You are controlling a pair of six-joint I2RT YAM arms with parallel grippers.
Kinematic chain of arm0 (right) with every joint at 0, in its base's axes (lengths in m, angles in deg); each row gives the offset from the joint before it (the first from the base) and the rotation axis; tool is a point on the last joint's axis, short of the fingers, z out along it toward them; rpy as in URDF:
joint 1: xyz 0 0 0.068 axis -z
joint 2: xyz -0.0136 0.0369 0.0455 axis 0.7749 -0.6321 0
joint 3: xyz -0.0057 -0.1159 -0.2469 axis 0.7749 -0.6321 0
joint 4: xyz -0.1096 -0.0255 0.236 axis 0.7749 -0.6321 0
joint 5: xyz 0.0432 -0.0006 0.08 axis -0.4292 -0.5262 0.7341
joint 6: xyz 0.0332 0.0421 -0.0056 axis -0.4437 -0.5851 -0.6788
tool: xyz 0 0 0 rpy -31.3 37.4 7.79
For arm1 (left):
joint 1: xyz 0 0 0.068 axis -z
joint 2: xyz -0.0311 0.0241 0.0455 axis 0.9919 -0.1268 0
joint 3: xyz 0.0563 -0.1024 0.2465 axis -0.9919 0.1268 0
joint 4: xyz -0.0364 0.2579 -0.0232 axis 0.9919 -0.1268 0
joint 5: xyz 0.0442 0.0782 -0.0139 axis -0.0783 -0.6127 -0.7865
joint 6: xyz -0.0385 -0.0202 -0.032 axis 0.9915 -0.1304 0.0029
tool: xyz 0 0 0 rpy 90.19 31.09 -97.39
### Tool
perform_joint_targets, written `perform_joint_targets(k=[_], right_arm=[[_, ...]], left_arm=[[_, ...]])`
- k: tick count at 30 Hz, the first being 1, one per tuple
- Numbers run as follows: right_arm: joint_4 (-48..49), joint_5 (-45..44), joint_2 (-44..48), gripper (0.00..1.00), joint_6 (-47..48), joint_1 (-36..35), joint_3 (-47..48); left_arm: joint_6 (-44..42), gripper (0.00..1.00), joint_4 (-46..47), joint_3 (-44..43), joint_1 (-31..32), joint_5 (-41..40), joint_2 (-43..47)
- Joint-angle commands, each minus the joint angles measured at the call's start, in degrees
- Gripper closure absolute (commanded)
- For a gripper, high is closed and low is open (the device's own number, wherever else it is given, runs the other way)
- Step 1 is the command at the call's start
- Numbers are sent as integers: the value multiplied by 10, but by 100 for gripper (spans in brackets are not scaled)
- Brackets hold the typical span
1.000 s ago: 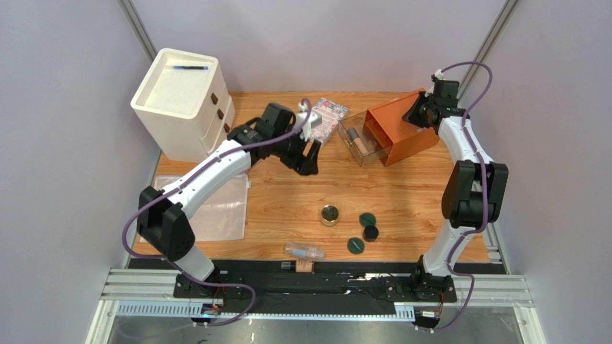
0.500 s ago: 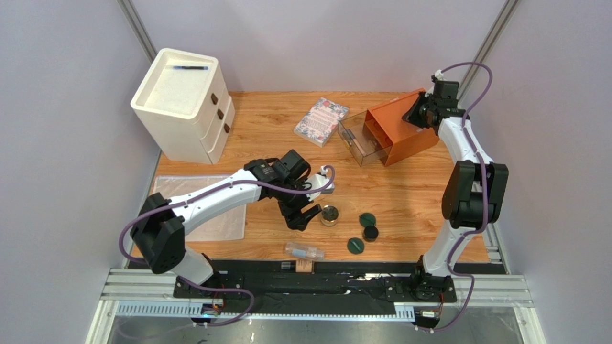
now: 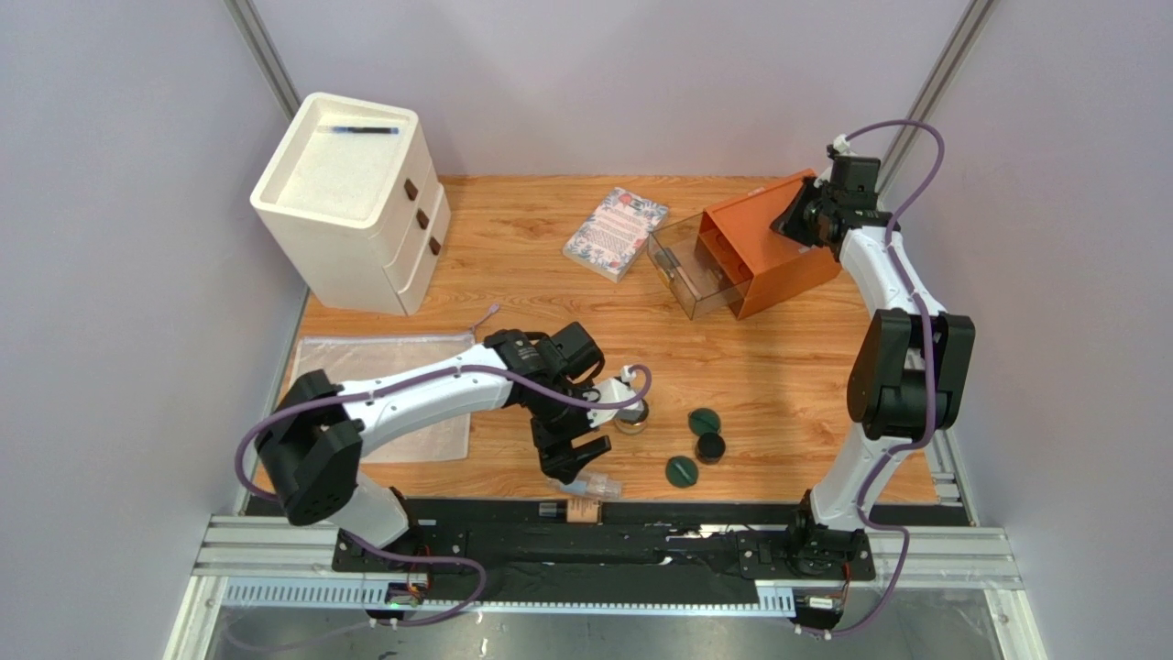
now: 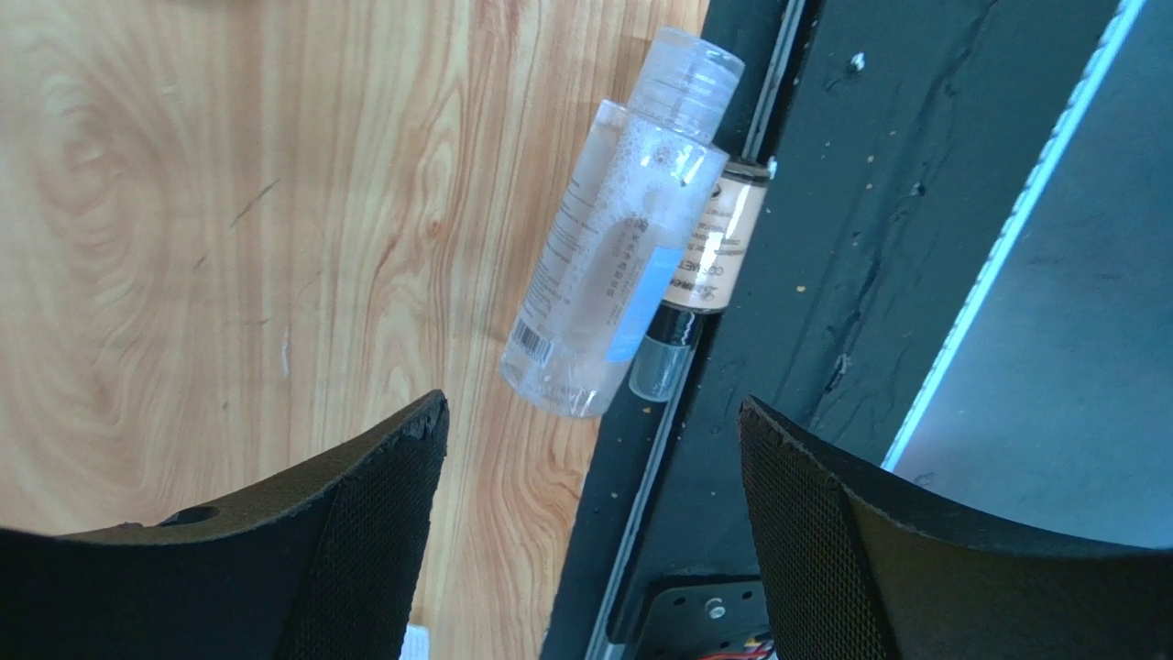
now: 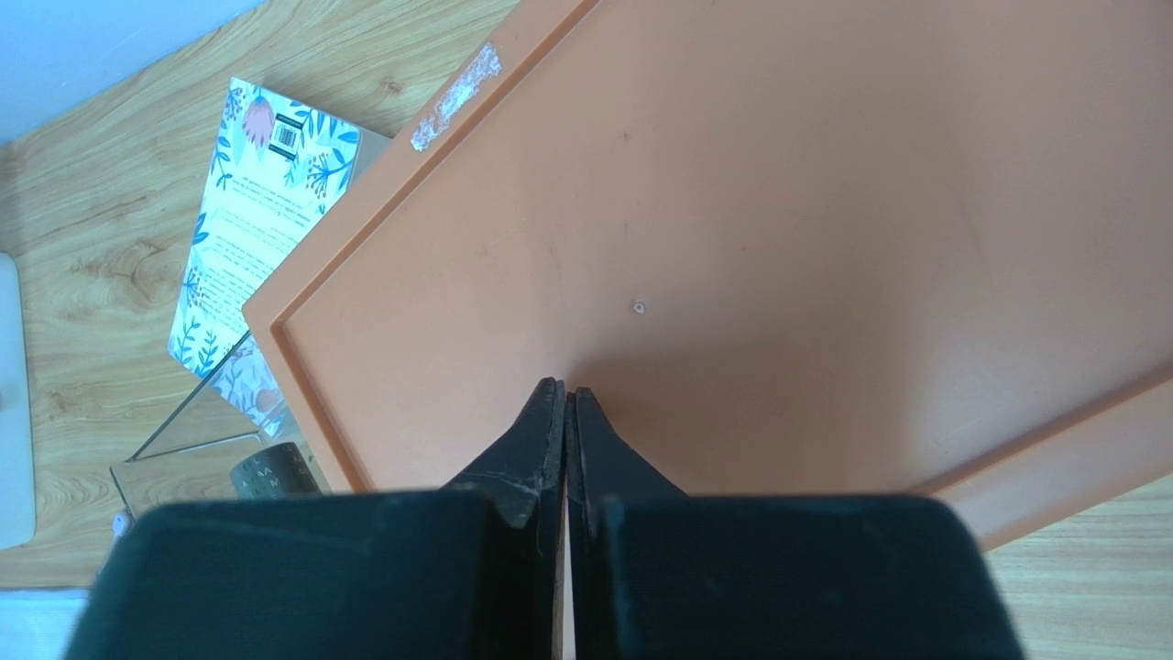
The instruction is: Organize the makeup
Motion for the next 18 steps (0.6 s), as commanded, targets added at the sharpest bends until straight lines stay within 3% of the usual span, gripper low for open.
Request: perform_joint_targets(k=[1,9,18], right_arm=[[-130,-24,-56,100,27,-4,-37],[-129,-18,-56,100,24,-4,-40],[-130,-15,-61,100,22,-3,-34]], left_arm=[[-40,19,-5,-24,7,-3,-65],[-17,21,11,-70,24,-18,-159],[-13,28,28,-73,36,-35,-195]])
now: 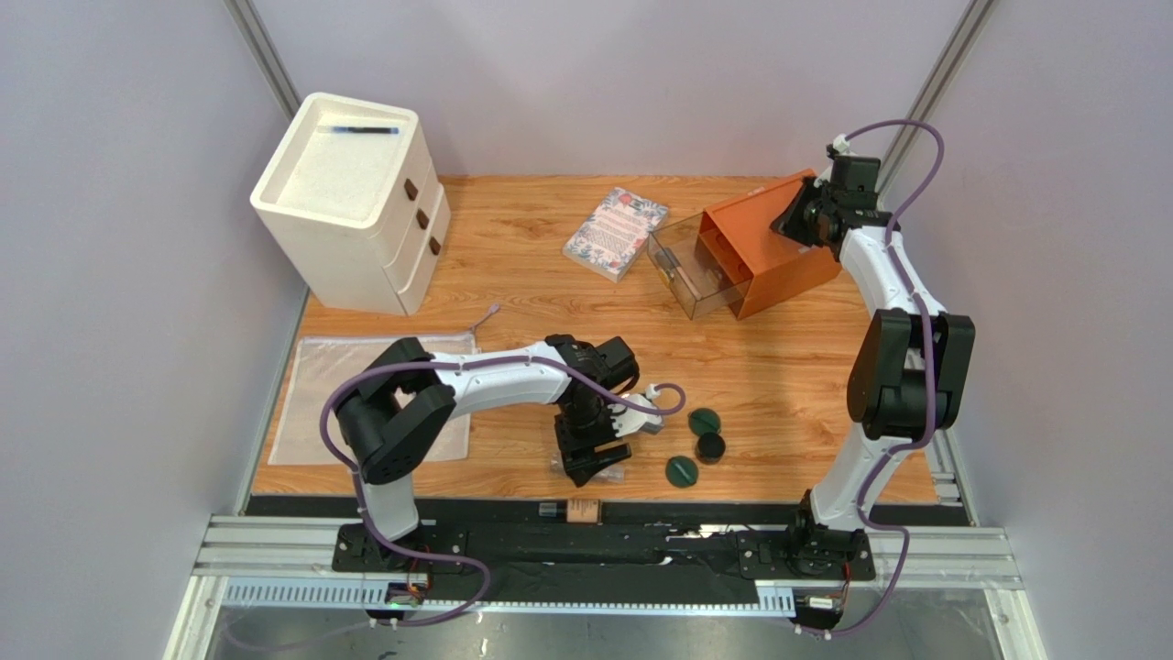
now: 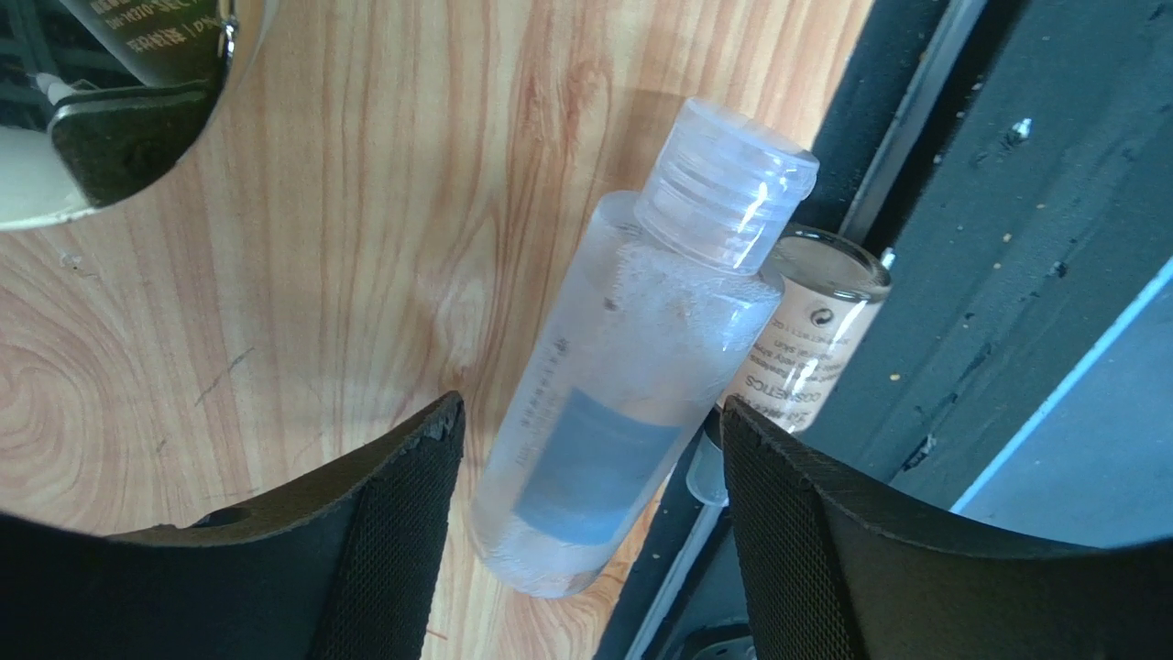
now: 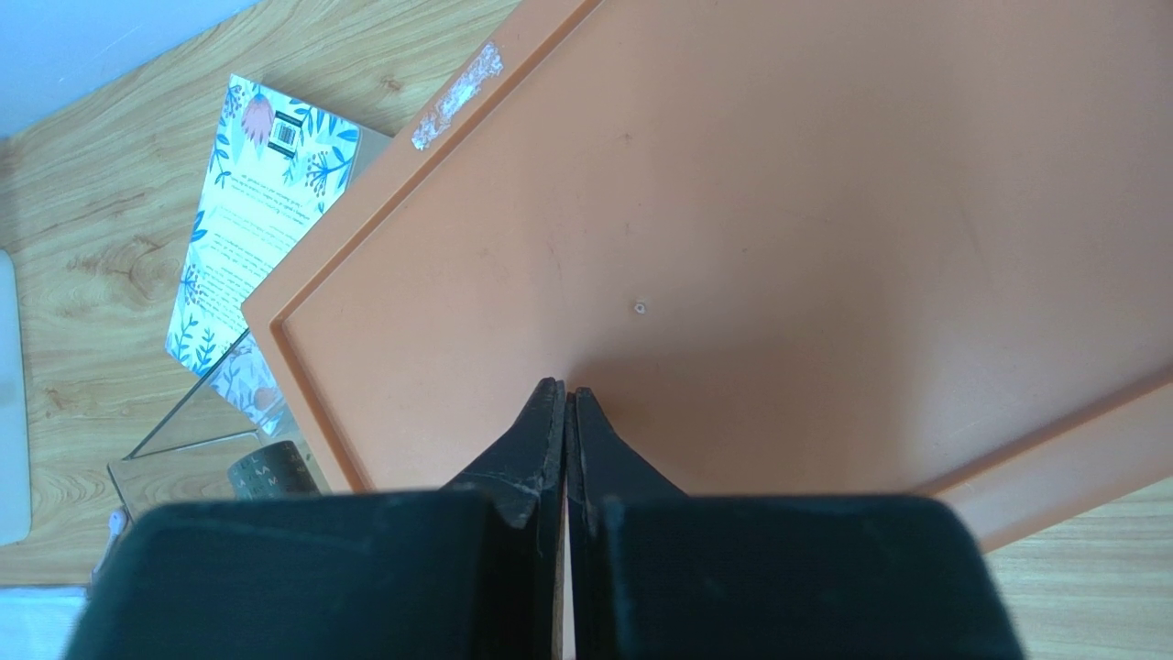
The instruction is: Organize the makeup
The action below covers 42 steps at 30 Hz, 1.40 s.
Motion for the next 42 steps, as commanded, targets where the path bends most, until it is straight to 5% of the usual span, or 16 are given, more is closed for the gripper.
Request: perform_joint_targets(k=[1,5,6,11,21,28,32,42], right_arm=[[-132,-16,-60,100,18,-3,-34],[-132,-18,-60,100,20,-3,-34],[-131,-18,-60,100,20,-3,-34],[-132,-21,-60,100,20,-2,-34],[-138,-18,-60,100,20,-2,-23],[-135,-14,-60,100,17,-2,-25],[-135,-11,-62,100,13,-2,-20],[-132,-3,-61,100,10,-1,-22]], left_arm=[[-1,30,13,-12,8,-10,-11],[3,49,20,-6,8,-21,-26],[3,63,21,-6,8,-23,-30],[7,100,26,-1,8,-43,-40],[24,100,-8,-43,7,-98,41],[22,100,-41,-172,8,-114,76],[35,100,-31,-262,-3,-132,46],[177,100,56,-569,-77,-18,-142]])
